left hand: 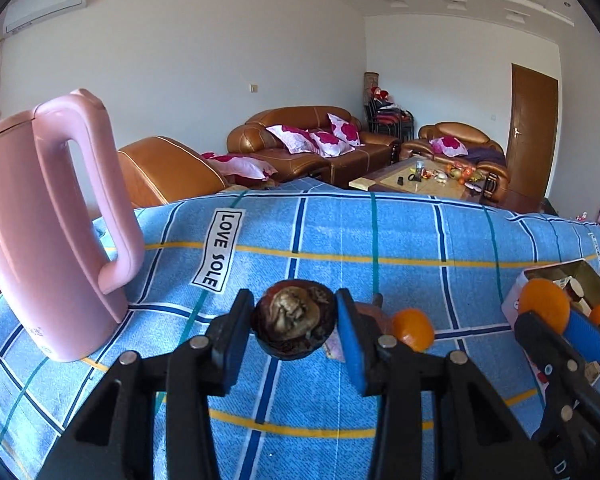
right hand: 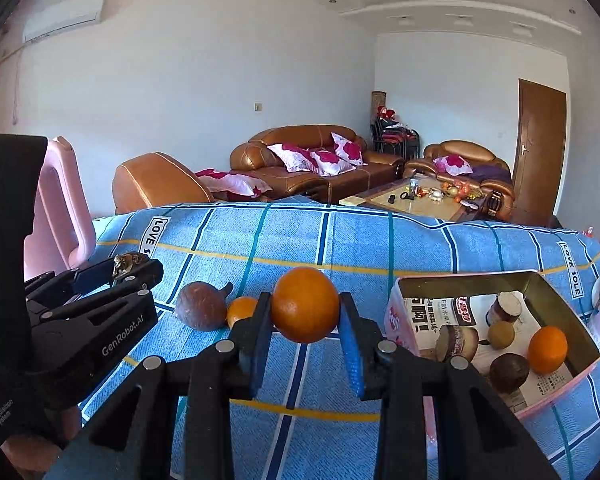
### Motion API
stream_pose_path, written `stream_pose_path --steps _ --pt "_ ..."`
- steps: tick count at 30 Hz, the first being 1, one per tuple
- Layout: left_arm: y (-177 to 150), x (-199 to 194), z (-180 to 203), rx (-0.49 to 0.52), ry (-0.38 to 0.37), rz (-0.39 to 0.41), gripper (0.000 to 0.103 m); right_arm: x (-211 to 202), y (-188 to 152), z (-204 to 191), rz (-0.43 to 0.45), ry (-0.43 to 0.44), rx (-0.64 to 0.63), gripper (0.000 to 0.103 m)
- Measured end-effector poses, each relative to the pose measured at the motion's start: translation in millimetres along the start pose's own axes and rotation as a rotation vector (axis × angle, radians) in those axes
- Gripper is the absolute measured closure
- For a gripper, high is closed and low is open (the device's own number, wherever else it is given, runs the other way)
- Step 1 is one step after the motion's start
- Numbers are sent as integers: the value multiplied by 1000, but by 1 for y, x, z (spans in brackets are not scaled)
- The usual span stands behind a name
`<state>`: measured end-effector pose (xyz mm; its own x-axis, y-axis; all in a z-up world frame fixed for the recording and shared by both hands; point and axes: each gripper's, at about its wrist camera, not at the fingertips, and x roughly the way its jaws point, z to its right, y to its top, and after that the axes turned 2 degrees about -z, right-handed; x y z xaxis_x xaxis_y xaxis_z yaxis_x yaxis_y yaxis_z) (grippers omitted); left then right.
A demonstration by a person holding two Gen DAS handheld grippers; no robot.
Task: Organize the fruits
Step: 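Carry the orange and brown fruit over the pink tin box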
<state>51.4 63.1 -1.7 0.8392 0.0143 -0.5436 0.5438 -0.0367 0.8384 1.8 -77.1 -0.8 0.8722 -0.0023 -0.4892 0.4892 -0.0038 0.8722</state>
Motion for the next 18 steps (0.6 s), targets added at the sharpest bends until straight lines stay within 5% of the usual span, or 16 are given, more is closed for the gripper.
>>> stream_pose_path --steps 18 --pt "-1 -10 15 35 56 52 60 -4 -3 3 -18 6 -4 69"
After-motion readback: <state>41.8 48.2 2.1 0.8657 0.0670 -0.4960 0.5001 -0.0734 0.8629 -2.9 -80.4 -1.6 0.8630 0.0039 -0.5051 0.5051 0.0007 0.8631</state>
